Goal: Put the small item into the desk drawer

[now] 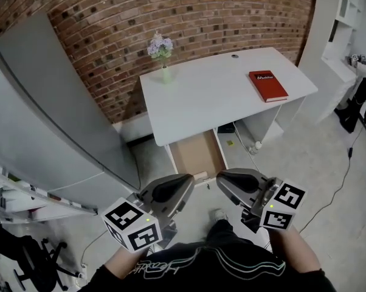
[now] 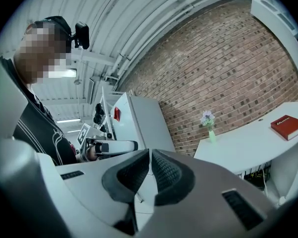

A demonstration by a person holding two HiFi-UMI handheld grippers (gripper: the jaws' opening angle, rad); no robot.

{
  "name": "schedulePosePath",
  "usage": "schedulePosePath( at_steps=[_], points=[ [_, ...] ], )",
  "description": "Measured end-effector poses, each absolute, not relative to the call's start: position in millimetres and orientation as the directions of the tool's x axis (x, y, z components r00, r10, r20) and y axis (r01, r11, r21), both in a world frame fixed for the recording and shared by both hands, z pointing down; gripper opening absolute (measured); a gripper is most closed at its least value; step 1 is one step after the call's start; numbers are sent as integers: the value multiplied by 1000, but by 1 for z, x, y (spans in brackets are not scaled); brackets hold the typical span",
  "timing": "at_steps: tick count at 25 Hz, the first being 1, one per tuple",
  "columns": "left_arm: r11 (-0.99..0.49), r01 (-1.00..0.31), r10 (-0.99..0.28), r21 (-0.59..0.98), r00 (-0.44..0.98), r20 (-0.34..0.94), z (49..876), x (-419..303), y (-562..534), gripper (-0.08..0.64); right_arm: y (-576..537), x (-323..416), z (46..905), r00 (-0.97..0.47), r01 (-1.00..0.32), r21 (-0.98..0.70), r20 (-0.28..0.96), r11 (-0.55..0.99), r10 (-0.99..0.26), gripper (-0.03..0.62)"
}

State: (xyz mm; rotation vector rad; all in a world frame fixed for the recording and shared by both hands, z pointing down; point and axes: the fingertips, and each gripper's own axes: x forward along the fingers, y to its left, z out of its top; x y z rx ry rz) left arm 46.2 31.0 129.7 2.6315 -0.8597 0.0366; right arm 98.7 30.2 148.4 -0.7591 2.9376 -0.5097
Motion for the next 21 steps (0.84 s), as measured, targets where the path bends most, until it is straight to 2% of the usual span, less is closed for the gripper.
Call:
schedulePosePath(
  at_steps=[21],
  points=[
    [-746,-568,-567,348,815,115,128,27,66,21,71,73,152,-875,-469,-341,59,814,-480,51]
  ],
)
